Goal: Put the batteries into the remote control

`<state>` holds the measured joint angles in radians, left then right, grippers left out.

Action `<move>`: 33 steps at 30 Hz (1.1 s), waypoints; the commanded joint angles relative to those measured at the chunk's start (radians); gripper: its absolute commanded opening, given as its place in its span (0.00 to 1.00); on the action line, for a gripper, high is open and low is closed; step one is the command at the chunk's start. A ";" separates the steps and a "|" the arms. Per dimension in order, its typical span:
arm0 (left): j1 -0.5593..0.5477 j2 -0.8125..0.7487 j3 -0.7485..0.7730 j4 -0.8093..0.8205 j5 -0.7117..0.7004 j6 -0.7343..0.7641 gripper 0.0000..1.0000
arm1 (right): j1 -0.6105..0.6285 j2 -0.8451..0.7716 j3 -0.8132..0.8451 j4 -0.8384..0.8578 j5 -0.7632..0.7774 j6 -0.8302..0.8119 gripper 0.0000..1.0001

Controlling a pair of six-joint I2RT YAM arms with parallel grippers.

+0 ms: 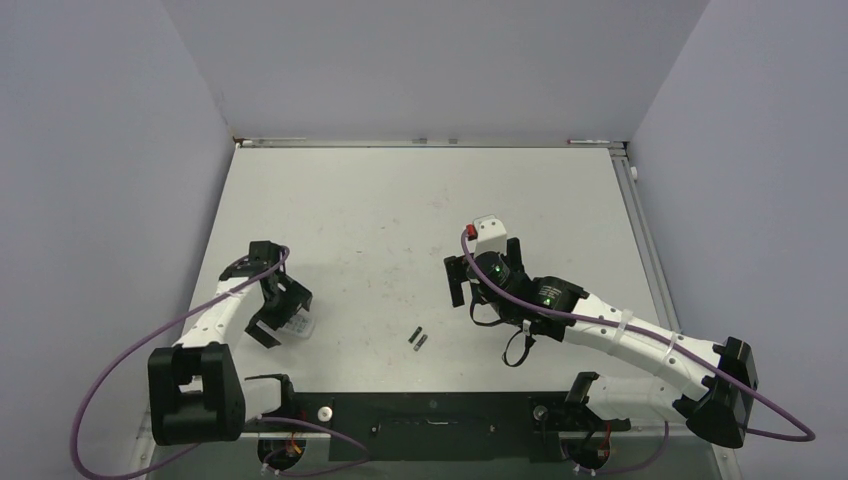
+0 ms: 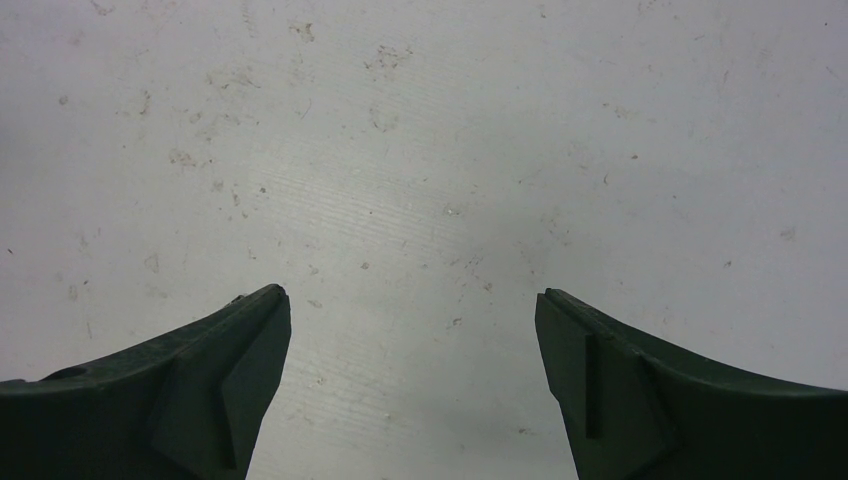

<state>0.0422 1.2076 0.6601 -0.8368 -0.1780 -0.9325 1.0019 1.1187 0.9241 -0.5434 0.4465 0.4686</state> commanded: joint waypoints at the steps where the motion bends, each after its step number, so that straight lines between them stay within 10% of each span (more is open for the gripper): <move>1: 0.013 0.039 0.004 0.051 -0.017 -0.124 0.96 | 0.000 -0.018 0.009 -0.012 0.034 0.008 0.92; 33: 0.045 0.129 -0.050 0.143 0.001 -0.039 0.56 | 0.000 -0.044 -0.025 -0.008 0.047 0.031 0.93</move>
<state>0.0807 1.3067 0.6346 -0.7582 -0.1780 -0.9123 1.0019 1.0939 0.9016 -0.5564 0.4656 0.4862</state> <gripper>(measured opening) 0.614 0.924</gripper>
